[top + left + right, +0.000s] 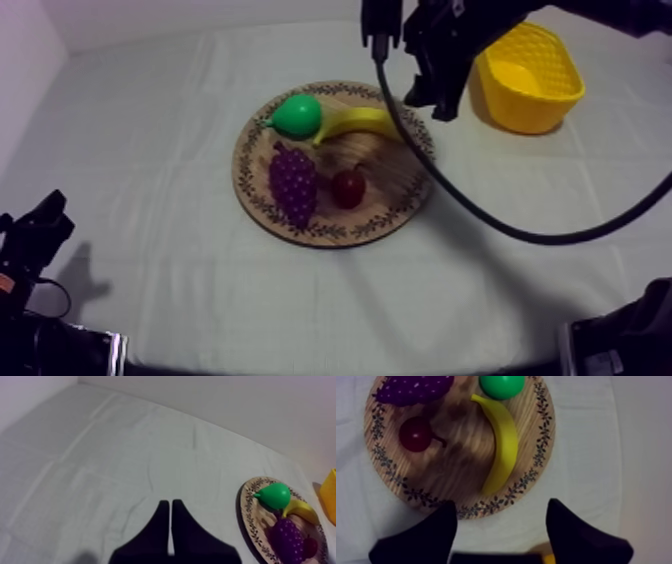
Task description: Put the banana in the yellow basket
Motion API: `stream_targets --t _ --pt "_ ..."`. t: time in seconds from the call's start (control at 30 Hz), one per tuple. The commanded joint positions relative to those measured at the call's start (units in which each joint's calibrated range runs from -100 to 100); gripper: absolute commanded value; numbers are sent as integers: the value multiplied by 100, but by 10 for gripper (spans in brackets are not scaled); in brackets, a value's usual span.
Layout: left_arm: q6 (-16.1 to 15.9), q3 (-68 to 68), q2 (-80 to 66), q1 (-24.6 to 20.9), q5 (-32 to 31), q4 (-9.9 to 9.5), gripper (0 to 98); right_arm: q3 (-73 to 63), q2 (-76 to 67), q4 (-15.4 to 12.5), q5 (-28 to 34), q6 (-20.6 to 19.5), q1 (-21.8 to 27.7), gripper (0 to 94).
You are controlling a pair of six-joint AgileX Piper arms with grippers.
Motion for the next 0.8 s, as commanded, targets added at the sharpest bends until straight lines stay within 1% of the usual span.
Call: stream_targets --t 0.0,0.37,0.77 --pt "1 2 -3 -1 -1 0 1 6 74 10 -3 -17 -18 513" --pt "1 2 -3 -1 -1 0 1 -336 958 80 -173 -163 -97 508" --pt "1 2 -3 -1 -1 0 1 -1298 2282 273 -155 -373 -178 505"
